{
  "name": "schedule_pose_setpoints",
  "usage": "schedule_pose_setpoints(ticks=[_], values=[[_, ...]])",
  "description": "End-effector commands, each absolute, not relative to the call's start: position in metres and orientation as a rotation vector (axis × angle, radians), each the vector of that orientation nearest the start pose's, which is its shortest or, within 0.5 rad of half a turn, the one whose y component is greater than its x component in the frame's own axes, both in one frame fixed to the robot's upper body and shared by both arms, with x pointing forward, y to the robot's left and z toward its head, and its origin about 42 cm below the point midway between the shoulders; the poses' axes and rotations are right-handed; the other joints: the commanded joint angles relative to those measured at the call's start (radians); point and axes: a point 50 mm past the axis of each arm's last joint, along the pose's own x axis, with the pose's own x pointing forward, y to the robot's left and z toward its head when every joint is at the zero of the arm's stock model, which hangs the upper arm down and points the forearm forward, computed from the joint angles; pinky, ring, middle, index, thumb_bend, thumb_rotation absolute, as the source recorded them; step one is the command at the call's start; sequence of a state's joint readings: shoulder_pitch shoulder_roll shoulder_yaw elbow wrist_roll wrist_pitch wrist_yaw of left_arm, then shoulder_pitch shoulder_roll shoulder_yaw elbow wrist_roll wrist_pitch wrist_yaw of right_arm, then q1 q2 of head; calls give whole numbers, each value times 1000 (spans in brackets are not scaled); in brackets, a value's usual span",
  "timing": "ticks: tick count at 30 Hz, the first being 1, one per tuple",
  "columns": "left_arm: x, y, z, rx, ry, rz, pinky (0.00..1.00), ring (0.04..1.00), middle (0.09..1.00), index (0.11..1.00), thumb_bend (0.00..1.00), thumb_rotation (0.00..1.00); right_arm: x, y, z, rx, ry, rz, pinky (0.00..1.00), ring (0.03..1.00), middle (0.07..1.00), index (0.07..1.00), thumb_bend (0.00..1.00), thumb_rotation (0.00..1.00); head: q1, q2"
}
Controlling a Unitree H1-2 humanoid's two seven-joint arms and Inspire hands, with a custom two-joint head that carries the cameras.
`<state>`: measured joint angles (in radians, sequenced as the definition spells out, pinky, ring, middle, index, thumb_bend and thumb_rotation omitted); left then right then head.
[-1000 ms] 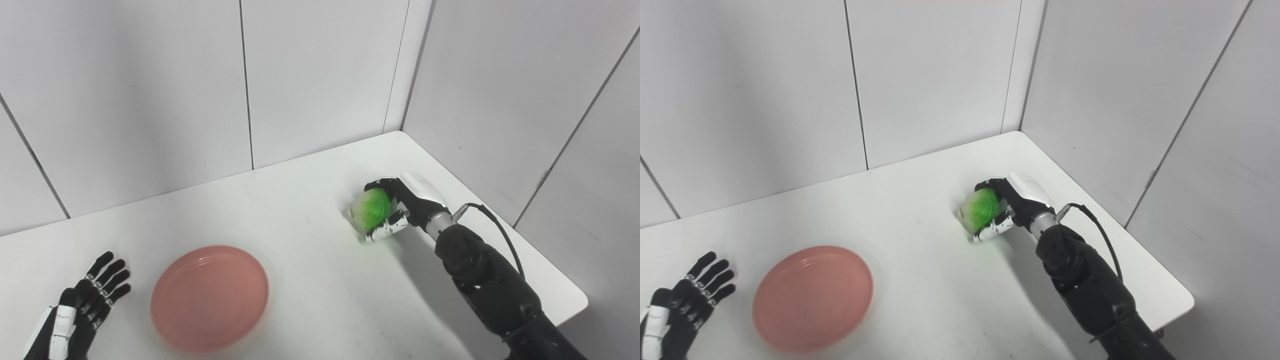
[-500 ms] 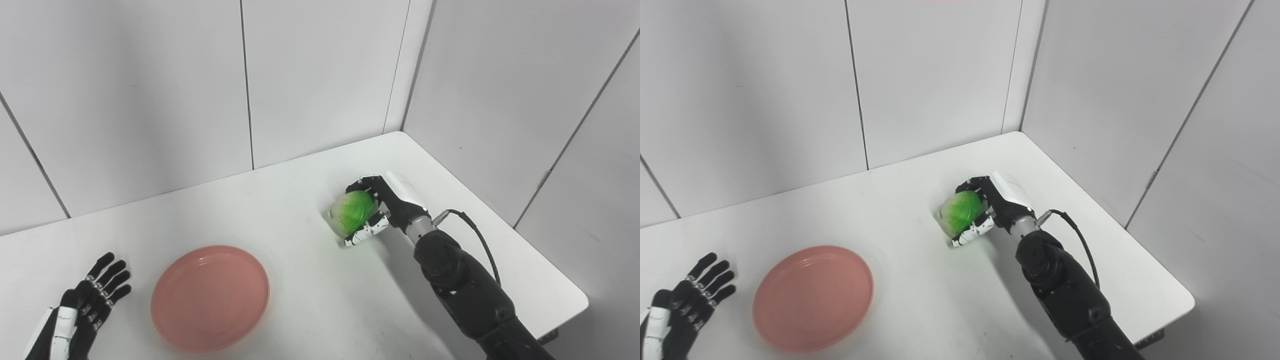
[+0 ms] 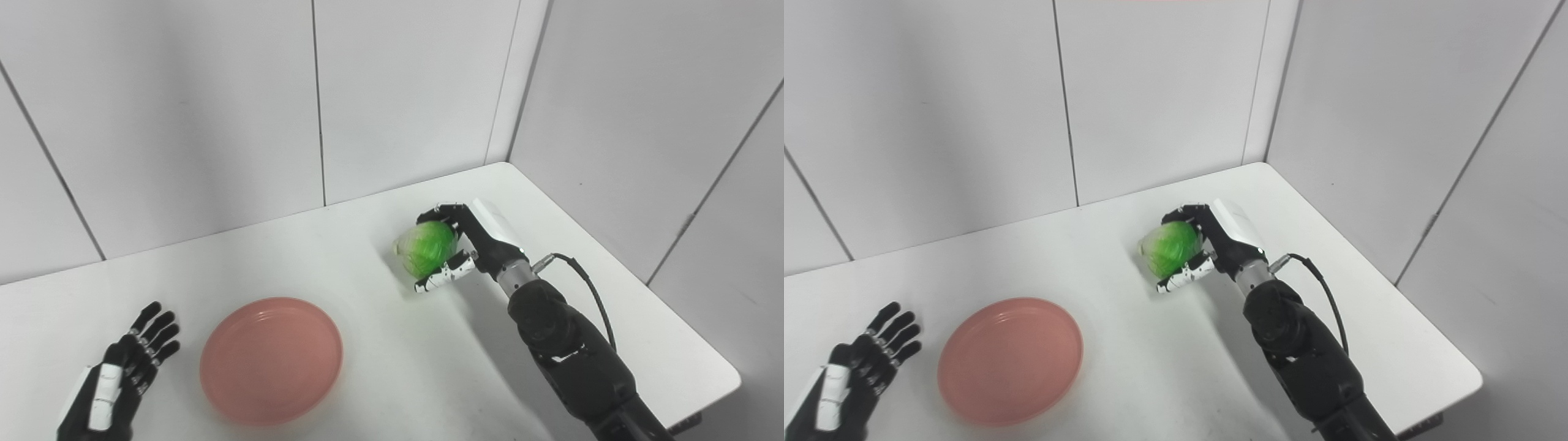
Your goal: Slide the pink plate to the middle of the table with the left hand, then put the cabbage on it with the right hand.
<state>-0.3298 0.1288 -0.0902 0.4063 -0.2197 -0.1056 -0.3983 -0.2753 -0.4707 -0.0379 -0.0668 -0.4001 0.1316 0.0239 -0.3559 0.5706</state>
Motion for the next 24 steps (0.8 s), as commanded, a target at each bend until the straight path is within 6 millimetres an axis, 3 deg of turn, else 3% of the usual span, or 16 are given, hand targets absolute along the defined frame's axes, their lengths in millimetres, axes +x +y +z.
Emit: schedule_pose_setpoints(ticks=[1, 8, 15, 24], values=[[358, 190, 60, -68, 171, -507, 926, 934, 927, 915, 946, 892, 368, -332, 258, -825, -352, -89, 398, 444, 451, 522, 525, 0, 37, -1], [354, 171, 66, -60, 171, -508, 934, 939, 939, 933, 922, 908, 376, -303, 254, -750, -385, -6, 352, 410, 442, 534, 522, 0, 119, -2], [353, 151, 70, -59, 164, -490, 932, 936, 941, 938, 883, 928, 386, -274, 248, -671, -409, 116, 380, 440, 459, 523, 524, 0, 213, -1], [352, 129, 71, -51, 136, -455, 915, 922, 930, 925, 912, 923, 393, -214, 238, -586, -421, 252, 367, 431, 457, 526, 522, 0, 302, 4]])
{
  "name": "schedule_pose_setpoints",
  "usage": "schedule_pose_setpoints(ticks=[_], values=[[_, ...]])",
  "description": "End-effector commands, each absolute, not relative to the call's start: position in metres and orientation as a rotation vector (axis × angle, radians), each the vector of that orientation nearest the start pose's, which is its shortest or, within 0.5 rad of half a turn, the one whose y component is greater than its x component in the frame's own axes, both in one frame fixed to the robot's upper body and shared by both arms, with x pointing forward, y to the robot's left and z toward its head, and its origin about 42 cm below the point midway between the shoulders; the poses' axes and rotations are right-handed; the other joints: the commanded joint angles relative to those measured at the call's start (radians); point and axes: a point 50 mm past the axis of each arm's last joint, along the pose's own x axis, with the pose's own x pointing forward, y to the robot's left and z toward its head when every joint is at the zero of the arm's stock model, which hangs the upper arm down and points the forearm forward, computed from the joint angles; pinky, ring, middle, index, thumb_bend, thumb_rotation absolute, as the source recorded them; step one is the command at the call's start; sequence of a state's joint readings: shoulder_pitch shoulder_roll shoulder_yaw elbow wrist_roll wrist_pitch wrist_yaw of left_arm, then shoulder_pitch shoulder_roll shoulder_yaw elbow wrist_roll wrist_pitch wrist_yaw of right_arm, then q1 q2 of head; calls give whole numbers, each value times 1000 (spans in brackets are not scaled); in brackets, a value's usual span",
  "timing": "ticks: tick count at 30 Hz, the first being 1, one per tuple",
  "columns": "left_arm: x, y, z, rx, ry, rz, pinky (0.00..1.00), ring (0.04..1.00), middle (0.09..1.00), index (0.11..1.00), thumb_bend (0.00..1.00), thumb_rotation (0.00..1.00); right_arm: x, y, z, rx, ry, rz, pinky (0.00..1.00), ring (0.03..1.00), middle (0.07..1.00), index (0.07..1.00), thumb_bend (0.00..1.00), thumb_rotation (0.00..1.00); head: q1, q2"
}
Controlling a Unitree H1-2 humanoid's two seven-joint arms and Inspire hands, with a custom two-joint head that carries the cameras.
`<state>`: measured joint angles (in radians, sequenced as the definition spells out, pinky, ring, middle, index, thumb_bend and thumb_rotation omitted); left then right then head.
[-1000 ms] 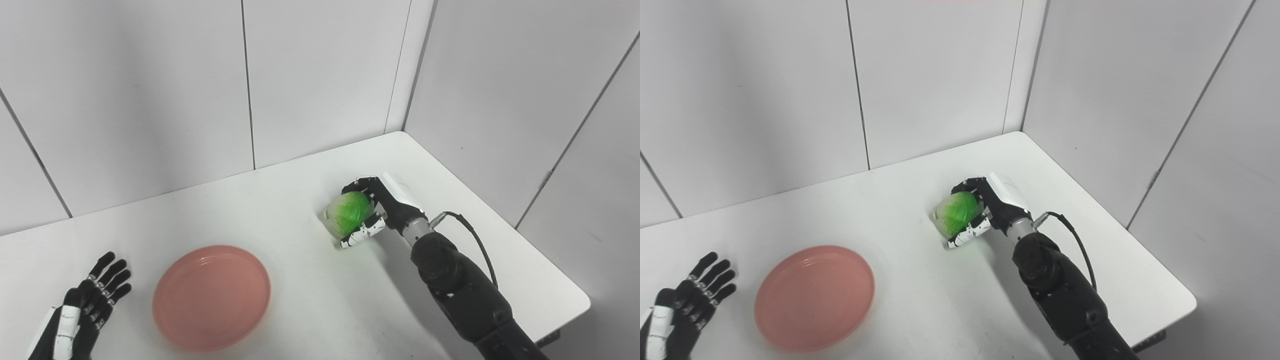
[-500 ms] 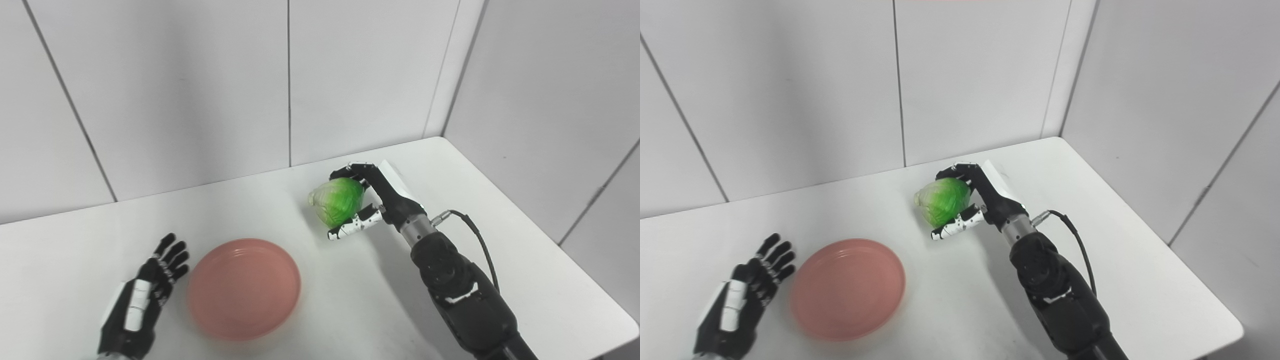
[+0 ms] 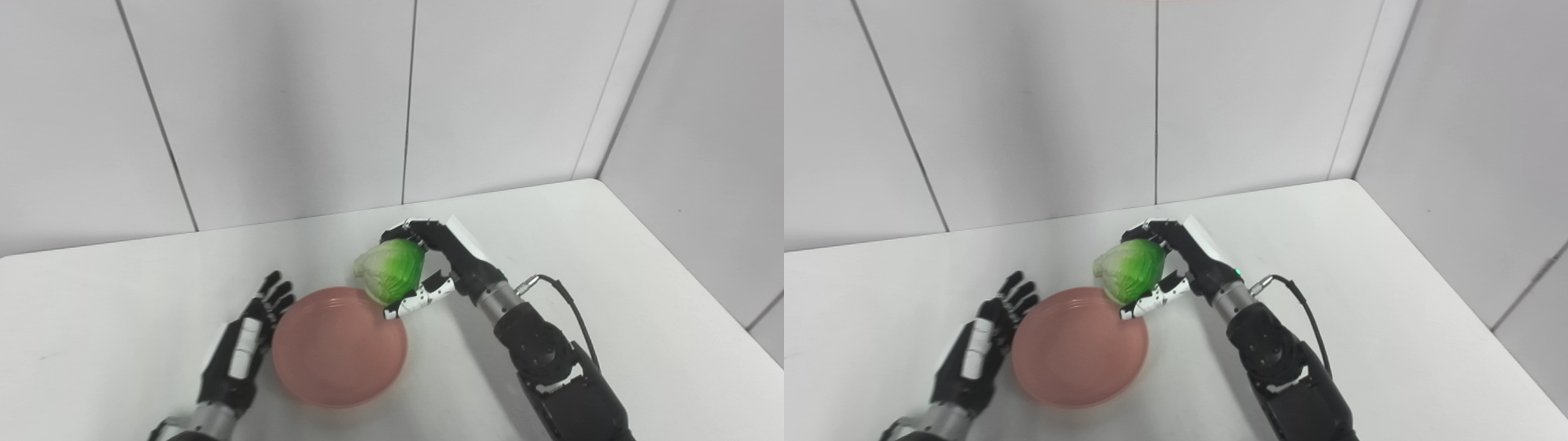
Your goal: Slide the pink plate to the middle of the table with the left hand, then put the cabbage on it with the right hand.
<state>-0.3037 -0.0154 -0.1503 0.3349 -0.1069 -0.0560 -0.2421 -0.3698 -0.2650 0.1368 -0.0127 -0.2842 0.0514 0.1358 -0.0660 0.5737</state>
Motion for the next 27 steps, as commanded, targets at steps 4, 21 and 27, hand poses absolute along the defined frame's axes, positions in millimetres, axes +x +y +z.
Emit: schedule_pose_setpoints(ticks=[4, 21, 27], values=[[351, 122, 72, -43, 120, -459, 910, 926, 930, 926, 899, 938, 397, -194, 226, -534, -402, 302, 366, 429, 455, 527, 521, 0, 51, 2], [357, 103, 79, -25, 107, -513, 951, 968, 973, 965, 878, 1000, 410, -144, 168, -485, -402, 411, 370, 429, 452, 520, 525, 0, 139, 18], [358, 103, 83, -35, 85, -538, 997, 1000, 1000, 994, 827, 1000, 409, -148, 155, -535, -385, 417, 387, 442, 461, 511, 526, 0, 141, 25]])
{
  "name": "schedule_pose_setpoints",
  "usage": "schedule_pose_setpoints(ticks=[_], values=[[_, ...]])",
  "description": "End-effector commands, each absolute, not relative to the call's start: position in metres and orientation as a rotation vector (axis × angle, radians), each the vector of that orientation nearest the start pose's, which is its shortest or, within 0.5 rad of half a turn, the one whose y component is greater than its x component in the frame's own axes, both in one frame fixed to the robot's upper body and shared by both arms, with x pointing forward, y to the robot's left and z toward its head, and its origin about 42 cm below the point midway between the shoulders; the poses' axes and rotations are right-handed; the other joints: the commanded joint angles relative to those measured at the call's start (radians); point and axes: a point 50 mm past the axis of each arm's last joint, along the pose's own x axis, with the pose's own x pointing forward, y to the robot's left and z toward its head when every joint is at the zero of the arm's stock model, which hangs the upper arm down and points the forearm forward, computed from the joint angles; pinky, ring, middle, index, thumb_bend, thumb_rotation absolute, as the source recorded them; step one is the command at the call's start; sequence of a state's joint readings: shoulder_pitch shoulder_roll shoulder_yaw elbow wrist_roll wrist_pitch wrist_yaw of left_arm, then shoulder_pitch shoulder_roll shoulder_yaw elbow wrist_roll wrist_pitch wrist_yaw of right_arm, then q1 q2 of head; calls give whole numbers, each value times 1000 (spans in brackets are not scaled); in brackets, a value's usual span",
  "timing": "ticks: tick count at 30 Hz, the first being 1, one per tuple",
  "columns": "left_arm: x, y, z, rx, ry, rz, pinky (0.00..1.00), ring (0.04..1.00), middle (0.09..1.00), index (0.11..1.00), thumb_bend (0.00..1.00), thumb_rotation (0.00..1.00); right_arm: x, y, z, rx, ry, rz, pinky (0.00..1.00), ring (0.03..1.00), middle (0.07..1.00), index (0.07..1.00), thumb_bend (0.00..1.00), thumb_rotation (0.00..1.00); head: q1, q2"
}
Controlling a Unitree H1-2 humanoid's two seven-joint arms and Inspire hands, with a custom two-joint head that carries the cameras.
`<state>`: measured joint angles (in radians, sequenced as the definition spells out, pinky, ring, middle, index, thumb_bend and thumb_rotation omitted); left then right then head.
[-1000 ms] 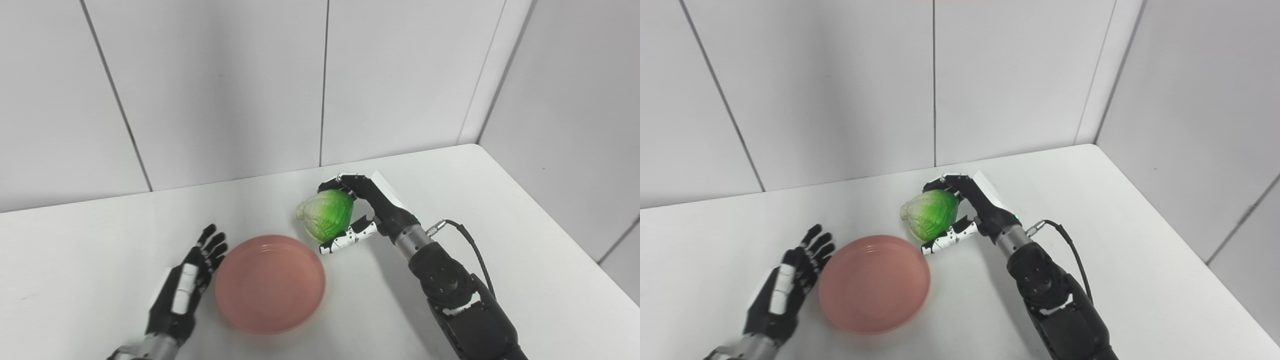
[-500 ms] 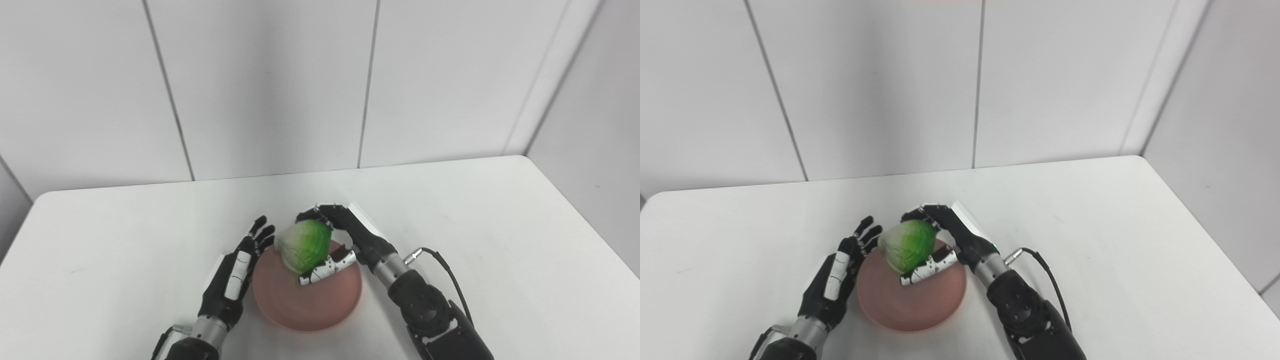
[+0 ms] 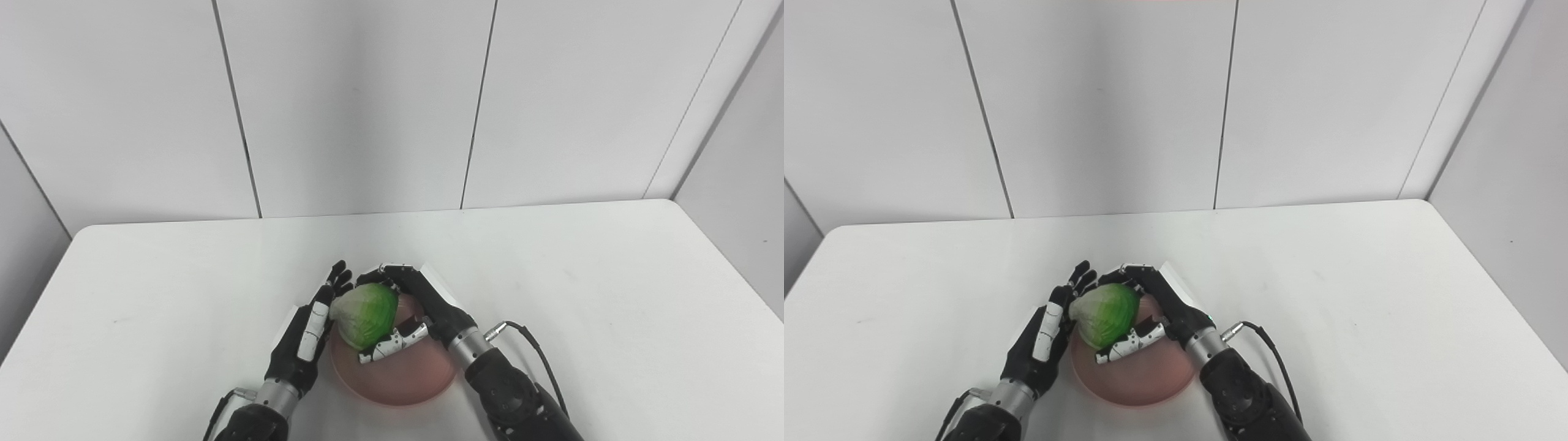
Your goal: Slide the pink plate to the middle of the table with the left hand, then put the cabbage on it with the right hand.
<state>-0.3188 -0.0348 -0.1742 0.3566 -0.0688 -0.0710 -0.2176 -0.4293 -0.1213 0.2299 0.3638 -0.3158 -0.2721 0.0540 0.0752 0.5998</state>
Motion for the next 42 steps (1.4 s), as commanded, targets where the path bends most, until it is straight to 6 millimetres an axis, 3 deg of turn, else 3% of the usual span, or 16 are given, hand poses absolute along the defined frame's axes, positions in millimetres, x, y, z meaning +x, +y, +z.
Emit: schedule_pose_setpoints(ticks=[1, 7, 14, 26, 27, 29, 35, 36, 37, 42], values=[[358, 103, 84, -35, 80, -540, 999, 1000, 1000, 996, 824, 1000, 409, -149, 153, -543, -392, 420, 388, 442, 462, 511, 526, 0, 0, 0], [359, 104, 85, -26, 64, -540, 999, 994, 996, 952, 793, 1000, 408, -153, 151, -583, -425, 424, 392, 430, 455, 517, 525, 0, -2, 8], [358, 106, 83, -22, 82, -518, 965, 965, 974, 967, 816, 1000, 403, -156, 159, -641, -441, 446, 397, 441, 460, 516, 525, 0, -11, 17], [357, 104, 85, -40, 63, -506, 925, 941, 958, 957, 793, 1000, 391, -155, 217, -807, -488, 543, 436, 503, 476, 500, 529, 0, -27, 18], [357, 104, 85, -38, 63, -507, 916, 936, 949, 942, 798, 1000, 390, -156, 223, -828, -492, 549, 471, 540, 548, 493, 525, 81, -27, 18], [358, 104, 84, -30, 63, -507, 914, 942, 956, 949, 811, 1000, 387, -157, 235, -871, -496, 551, 485, 555, 590, 492, 523, 134, -28, 17], [357, 103, 85, -15, 82, -491, 896, 929, 950, 941, 822, 1000, 386, -163, 252, -953, -472, 546, 473, 563, 615, 493, 523, 146, -31, 15], [357, 104, 85, -22, 87, -492, 900, 931, 951, 942, 824, 1000, 386, -164, 253, -968, -462, 545, 493, 579, 626, 571, 711, 156, -32, 15], [357, 104, 85, -25, 90, -493, 908, 936, 953, 946, 828, 1000, 387, -165, 253, -979, -455, 544, 512, 595, 637, 611, 799, 176, -32, 15], [357, 106, 83, -19, 85, -491, 902, 933, 945, 937, 836, 1000, 387, -168, 251, -1076, -399, 553, 573, 676, 715, 697, 866, 276, -35, 14]])
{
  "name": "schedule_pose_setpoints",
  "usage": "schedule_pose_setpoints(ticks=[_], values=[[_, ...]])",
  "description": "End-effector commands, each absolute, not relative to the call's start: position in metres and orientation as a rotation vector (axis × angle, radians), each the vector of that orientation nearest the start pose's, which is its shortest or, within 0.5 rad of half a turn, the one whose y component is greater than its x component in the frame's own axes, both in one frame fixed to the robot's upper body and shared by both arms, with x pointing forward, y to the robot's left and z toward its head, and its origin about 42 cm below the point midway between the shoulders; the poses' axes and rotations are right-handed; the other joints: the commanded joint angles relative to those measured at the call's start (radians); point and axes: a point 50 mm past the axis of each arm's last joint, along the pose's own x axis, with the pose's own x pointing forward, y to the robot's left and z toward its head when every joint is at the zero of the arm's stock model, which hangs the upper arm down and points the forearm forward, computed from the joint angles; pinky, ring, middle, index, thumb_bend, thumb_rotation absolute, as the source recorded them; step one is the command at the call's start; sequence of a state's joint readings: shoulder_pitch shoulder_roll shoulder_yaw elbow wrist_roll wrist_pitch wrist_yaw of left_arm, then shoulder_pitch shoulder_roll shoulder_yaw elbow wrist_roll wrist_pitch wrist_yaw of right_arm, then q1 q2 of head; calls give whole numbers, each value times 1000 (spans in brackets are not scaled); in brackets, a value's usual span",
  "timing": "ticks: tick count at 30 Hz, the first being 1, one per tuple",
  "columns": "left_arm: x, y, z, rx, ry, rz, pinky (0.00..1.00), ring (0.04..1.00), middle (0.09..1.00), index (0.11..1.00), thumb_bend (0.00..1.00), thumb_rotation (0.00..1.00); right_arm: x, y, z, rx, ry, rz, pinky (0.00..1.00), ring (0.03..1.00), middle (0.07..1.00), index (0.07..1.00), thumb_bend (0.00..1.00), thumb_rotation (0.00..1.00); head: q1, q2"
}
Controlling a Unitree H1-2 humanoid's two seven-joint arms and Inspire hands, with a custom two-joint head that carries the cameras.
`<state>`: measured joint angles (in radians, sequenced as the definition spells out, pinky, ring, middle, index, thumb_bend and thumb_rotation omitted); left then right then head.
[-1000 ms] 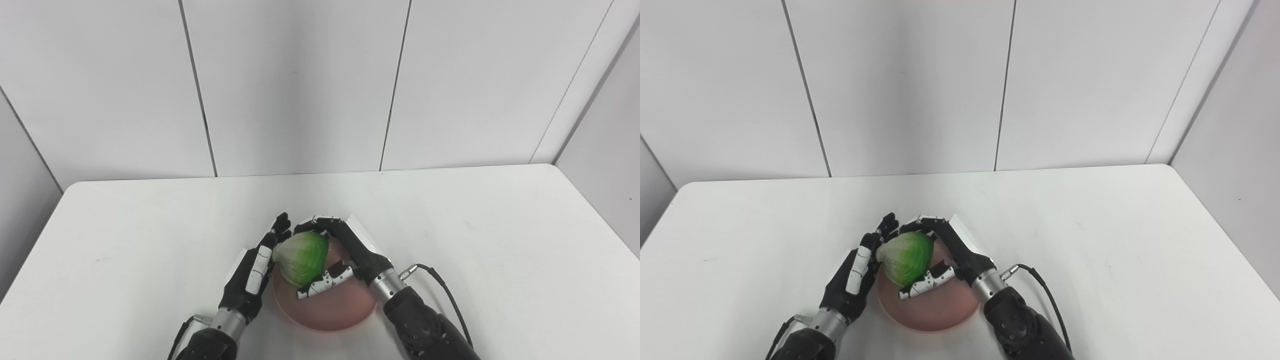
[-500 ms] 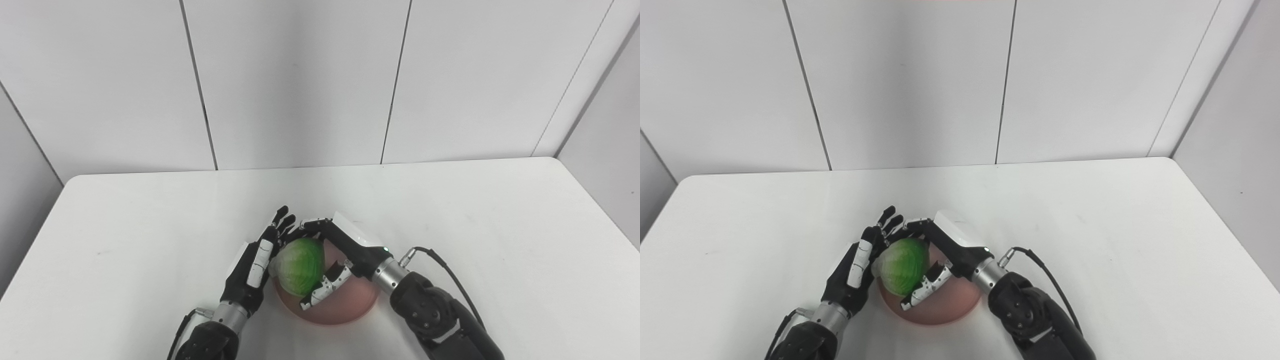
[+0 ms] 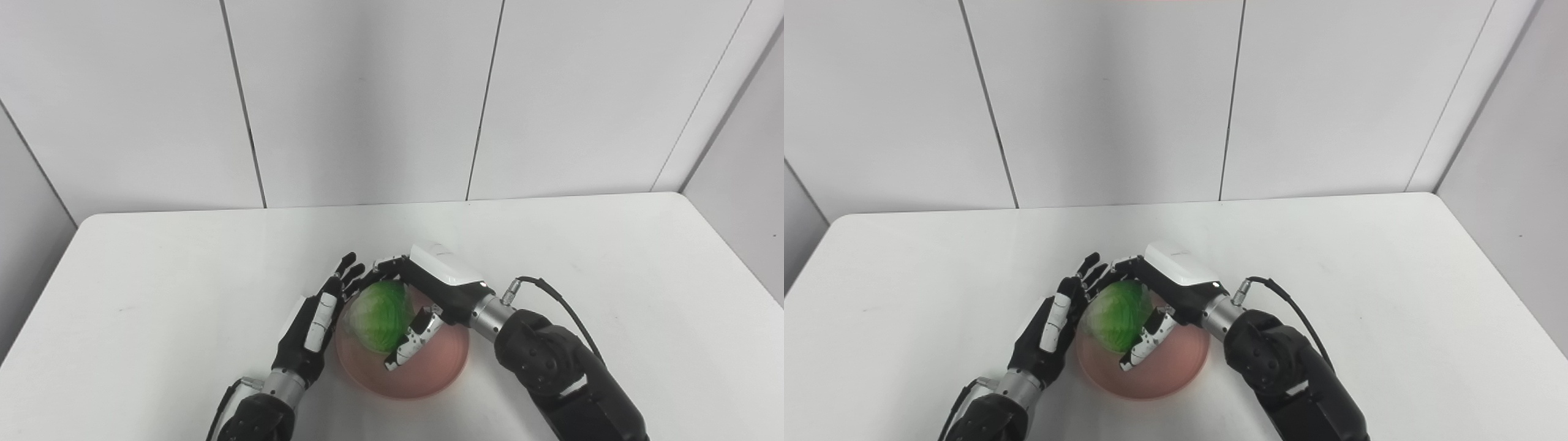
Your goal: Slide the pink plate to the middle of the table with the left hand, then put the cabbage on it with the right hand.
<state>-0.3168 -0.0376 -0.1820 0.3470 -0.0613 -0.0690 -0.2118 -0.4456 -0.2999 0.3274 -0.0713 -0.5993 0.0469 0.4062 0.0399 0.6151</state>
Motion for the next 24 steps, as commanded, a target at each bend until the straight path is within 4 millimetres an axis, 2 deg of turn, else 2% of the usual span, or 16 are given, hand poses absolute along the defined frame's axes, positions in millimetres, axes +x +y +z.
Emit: schedule_pose_setpoints(ticks=[1, 3, 5, 8, 18, 20, 24], values=[[357, 106, 83, -13, 86, -491, 905, 937, 950, 944, 840, 1000, 386, -169, 251, -1096, -390, 555, 595, 710, 746, 730, 880, 317, -1, -1], [356, 107, 84, -18, 101, -493, 922, 949, 960, 955, 840, 1000, 386, -170, 250, -1127, -372, 556, 616, 746, 776, 762, 898, 360, -1, -1], [355, 107, 85, -31, 107, -494, 938, 961, 969, 963, 837, 1000, 387, -172, 248, -1149, -349, 554, 636, 775, 800, 782, 903, 350, -1, 0], [355, 107, 85, -40, 106, -491, 933, 962, 967, 956, 838, 1000, 387, -174, 245, -1162, -324, 549, 654, 786, 807, 789, 903, 328, -2, 2], [355, 109, 85, -40, 118, -496, 941, 967, 968, 960, 871, 980, 388, -178, 231, -1170, -247, 569, 732, 818, 821, 805, 881, 345, 0, 5], [355, 110, 85, -41, 118, -499, 946, 969, 970, 963, 873, 982, 387, -179, 232, -1170, -257, 568, 730, 816, 819, 806, 883, 350, 1, 4], [354, 110, 85, -44, 112, -495, 942, 965, 965, 957, 867, 982, 381, -182, 247, -1159, -284, 546, 707, 822, 840, 833, 904, 373, 0, 3]])
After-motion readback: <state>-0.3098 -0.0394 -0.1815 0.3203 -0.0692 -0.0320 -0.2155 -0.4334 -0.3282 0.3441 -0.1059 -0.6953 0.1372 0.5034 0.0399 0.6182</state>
